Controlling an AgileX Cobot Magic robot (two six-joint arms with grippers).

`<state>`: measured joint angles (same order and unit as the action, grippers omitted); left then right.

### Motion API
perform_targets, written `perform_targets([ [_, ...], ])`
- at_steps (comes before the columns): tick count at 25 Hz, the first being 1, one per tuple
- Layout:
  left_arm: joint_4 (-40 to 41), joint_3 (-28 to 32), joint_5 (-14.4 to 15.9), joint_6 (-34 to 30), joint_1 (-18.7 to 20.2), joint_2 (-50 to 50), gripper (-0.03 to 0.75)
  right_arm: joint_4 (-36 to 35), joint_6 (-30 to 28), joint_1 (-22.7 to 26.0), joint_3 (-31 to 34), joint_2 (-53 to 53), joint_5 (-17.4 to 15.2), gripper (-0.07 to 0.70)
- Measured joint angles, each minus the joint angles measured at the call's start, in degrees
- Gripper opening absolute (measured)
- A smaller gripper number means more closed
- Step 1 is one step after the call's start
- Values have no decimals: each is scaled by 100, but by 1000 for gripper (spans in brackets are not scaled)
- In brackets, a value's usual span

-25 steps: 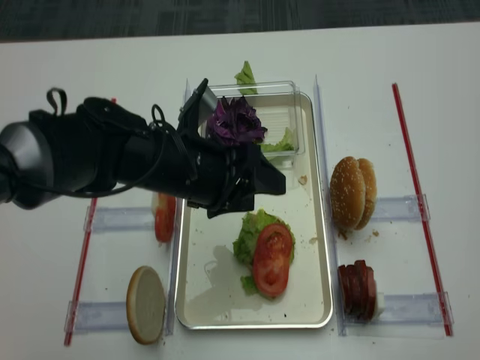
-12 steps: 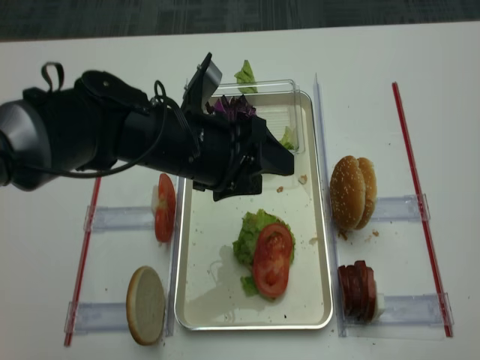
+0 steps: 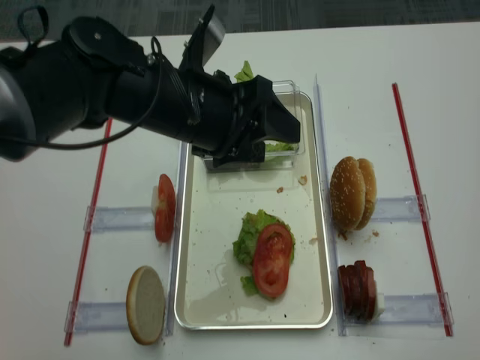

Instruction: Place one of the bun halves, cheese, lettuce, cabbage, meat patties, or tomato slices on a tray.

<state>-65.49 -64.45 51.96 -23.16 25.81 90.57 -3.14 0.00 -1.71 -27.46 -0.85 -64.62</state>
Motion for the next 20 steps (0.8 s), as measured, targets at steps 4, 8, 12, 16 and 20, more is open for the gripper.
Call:
perform_targets([
  [4,161,-221,79,209,0,-50,511,0,0,0,0,0,0,302],
  [8,288,-283,114,308,0,-50,511,0,0,0,0,0,0,302],
  [12,634,-297,126,507,0,-50,511,0,0,0,0,0,0,302],
  [16,1144,-297,126,863,0,-50,511,0,0,0,0,0,0,302],
  [20,1926,-297,151,1306,0,-50,511,0,0,0,0,0,0,302],
])
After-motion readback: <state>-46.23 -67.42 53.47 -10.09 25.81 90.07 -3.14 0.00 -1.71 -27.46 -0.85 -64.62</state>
